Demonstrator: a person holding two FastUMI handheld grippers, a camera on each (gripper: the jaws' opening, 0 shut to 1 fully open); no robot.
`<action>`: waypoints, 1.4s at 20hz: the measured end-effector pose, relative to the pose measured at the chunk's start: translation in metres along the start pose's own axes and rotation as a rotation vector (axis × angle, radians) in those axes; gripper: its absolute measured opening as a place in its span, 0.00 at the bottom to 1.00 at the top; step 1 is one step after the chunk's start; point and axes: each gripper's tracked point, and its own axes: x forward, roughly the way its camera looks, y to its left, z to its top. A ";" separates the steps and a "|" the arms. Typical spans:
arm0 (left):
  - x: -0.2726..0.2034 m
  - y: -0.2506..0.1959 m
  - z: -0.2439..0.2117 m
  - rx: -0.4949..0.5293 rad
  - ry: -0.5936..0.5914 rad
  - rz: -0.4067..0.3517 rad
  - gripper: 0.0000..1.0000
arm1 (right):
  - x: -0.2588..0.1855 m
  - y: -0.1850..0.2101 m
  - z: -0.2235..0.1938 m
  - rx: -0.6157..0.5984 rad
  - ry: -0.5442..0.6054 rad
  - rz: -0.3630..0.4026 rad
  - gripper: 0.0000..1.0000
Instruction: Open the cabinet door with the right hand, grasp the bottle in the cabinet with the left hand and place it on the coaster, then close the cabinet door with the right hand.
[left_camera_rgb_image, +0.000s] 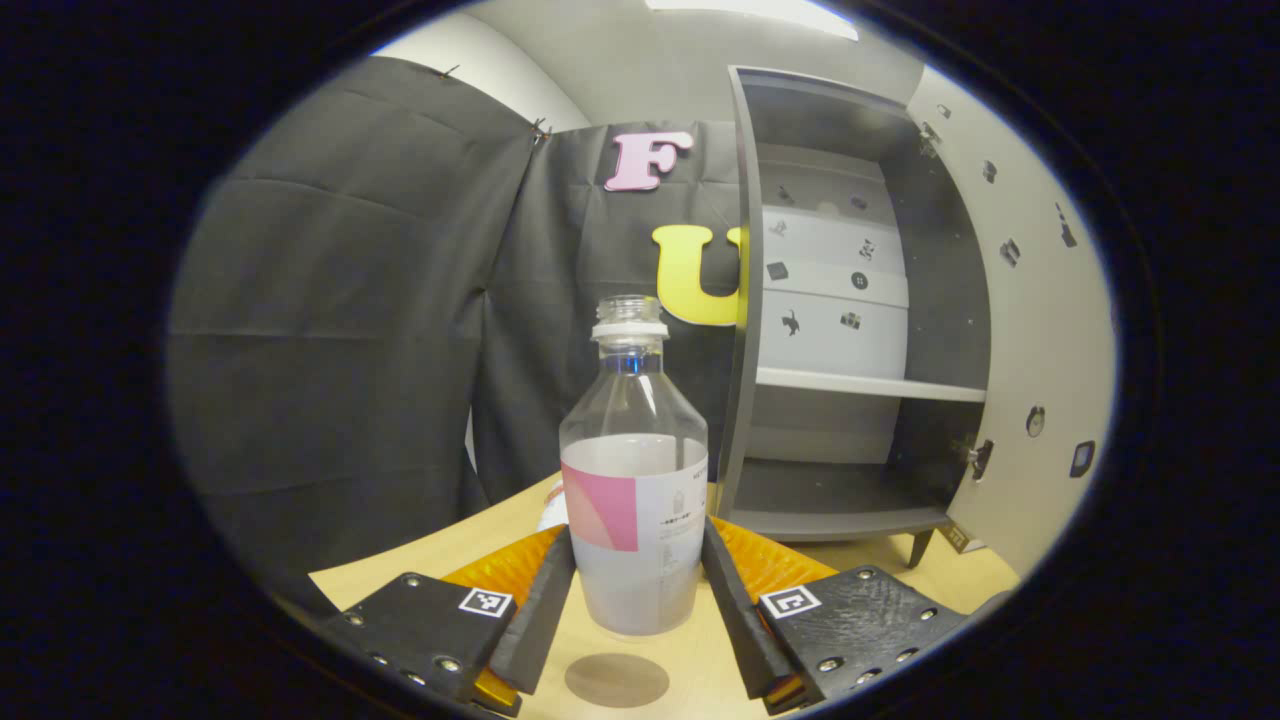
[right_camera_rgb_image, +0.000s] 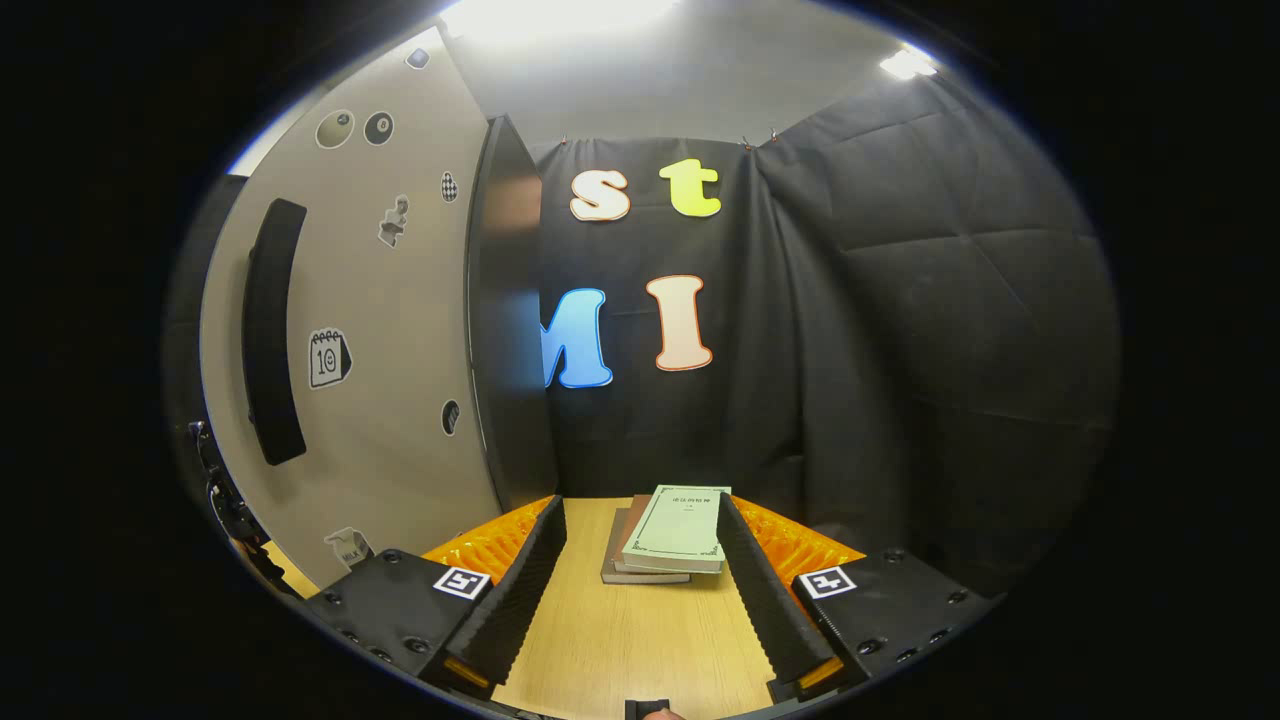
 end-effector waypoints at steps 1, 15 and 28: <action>0.002 0.000 -0.009 0.004 0.010 0.000 0.72 | -0.001 -0.001 -0.001 -0.004 0.003 -0.006 0.93; 0.021 0.018 -0.114 -0.046 0.135 0.053 0.75 | -0.005 -0.006 -0.015 -0.066 0.046 -0.048 0.94; 0.016 0.019 -0.152 -0.006 0.144 0.106 0.75 | -0.005 -0.013 -0.016 -0.056 0.057 -0.064 0.96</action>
